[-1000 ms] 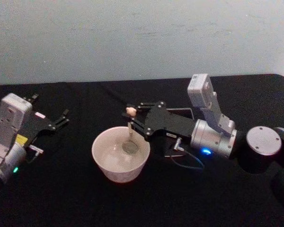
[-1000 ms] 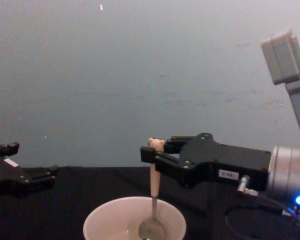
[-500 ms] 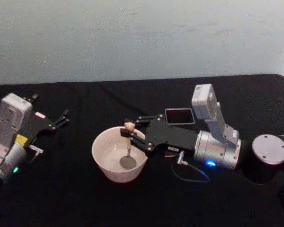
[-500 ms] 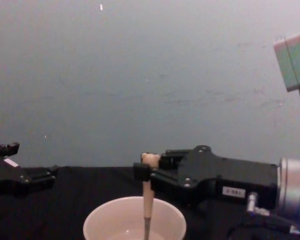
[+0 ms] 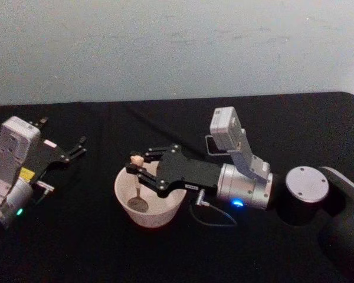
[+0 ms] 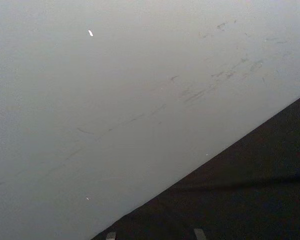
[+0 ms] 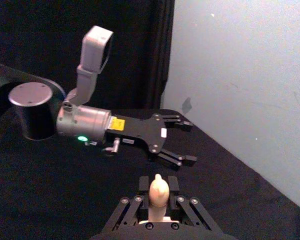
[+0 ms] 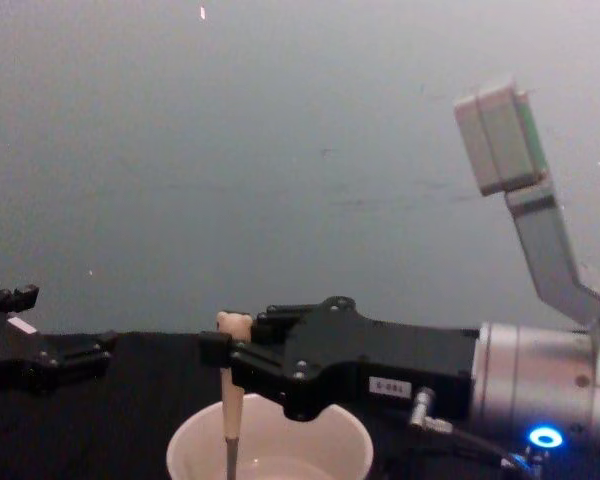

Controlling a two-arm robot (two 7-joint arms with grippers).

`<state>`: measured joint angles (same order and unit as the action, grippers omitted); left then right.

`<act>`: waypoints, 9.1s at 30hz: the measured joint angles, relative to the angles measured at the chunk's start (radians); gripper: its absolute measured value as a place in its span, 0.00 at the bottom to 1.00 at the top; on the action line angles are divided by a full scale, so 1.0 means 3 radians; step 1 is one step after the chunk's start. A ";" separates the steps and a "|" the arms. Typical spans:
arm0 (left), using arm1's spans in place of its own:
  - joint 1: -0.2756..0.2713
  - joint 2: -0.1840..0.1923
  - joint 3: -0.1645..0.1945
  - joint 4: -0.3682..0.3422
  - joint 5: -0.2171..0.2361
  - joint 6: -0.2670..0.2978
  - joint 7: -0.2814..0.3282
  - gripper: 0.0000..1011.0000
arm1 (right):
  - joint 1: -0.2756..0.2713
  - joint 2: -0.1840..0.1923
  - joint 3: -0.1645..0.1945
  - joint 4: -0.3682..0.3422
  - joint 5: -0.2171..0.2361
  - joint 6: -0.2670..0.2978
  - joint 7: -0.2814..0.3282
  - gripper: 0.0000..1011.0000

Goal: Pick up the stirring spoon with one hand, stir inside the cup, then place it back in its original position.

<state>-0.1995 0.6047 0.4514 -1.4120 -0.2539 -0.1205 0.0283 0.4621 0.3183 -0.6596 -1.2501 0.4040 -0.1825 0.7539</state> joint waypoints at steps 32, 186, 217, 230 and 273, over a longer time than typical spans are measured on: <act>0.0000 0.0000 0.0000 0.0000 0.0000 0.0000 0.0000 0.99 | 0.0098 -0.0076 0.0214 0.0251 -0.0097 -0.0032 -0.0224 0.21; 0.0000 0.0000 0.0000 0.0000 0.0000 0.0000 0.0000 0.99 | -0.1062 0.0098 0.1144 -0.1040 -0.0232 0.0932 -0.1504 0.38; 0.0000 0.0000 0.0000 0.0000 0.0000 0.0000 0.0000 0.99 | -0.0950 0.0084 0.1232 -0.1081 -0.0149 0.0793 -0.1407 0.99; 0.0000 0.0000 0.0000 0.0000 0.0000 0.0000 0.0000 0.99 | -0.0840 0.0173 0.1512 -0.1097 -0.0317 0.0586 -0.1623 0.99; 0.0000 0.0000 0.0000 0.0000 0.0000 0.0000 0.0000 0.99 | -0.0963 0.0068 0.1483 -0.0525 -0.0822 0.0758 -0.1626 0.99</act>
<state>-0.1995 0.6047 0.4514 -1.4120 -0.2539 -0.1205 0.0283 0.1732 0.3387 -0.2147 -1.4076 0.1574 0.0449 0.2660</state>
